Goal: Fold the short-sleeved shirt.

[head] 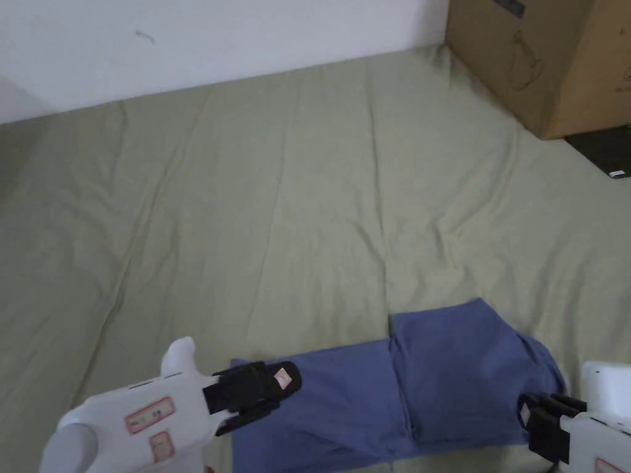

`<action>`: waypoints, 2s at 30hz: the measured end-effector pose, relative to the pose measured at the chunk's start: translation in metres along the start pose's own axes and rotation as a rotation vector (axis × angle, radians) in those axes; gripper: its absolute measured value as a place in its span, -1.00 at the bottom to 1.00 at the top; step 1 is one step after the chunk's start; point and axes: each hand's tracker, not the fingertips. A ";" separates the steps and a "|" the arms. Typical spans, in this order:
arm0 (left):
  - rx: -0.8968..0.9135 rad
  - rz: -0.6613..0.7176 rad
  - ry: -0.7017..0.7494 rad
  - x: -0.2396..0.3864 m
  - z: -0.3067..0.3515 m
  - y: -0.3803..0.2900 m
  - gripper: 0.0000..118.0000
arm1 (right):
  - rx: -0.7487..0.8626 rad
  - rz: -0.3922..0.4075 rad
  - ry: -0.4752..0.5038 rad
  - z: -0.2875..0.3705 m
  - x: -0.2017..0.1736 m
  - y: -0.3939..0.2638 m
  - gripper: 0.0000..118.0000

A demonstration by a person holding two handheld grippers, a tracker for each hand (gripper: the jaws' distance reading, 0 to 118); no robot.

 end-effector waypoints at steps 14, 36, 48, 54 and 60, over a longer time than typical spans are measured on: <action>0.015 0.226 -0.097 -0.120 0.006 -0.022 0.51 | -0.045 0.261 0.012 -0.021 -0.082 0.007 -0.99; 0.059 0.200 0.272 -0.149 0.131 0.035 -0.82 | -0.090 0.230 0.072 -0.038 -0.088 0.013 -0.99; 0.088 0.020 0.411 -0.018 0.118 0.057 -0.82 | -0.113 0.172 0.103 -0.043 -0.074 0.008 -0.99; -0.030 -0.127 0.181 0.065 0.025 0.036 -0.82 | -0.104 0.108 0.086 -0.043 -0.048 0.010 -0.99; -0.280 -0.160 0.168 0.053 -0.100 0.011 -0.27 | -0.117 0.037 0.038 -0.039 -0.022 0.006 -0.99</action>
